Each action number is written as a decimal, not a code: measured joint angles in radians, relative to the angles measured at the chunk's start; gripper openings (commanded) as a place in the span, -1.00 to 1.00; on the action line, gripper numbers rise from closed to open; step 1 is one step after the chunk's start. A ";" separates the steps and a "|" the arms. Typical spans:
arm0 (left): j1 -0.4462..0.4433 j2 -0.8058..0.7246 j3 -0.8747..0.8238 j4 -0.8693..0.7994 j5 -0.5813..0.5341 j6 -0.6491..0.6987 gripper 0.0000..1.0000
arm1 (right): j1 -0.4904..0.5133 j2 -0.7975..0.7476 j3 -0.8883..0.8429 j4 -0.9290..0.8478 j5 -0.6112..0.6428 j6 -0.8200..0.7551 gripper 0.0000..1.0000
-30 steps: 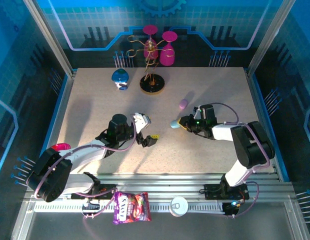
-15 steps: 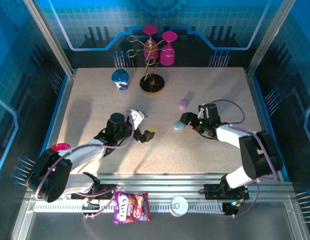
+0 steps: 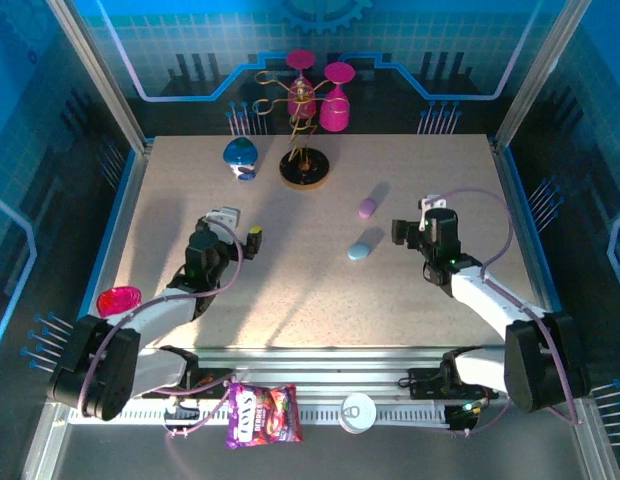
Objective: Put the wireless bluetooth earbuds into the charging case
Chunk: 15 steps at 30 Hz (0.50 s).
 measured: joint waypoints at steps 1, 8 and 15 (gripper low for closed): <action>0.015 0.025 -0.006 0.027 -0.008 -0.004 0.99 | -0.011 0.018 -0.031 0.051 0.008 -0.026 1.00; 0.092 0.208 -0.021 0.158 -0.008 -0.007 0.99 | -0.072 0.185 -0.129 0.347 -0.028 -0.123 0.99; 0.230 0.330 -0.010 0.239 0.075 -0.082 0.99 | -0.124 0.283 -0.148 0.566 -0.145 -0.139 0.99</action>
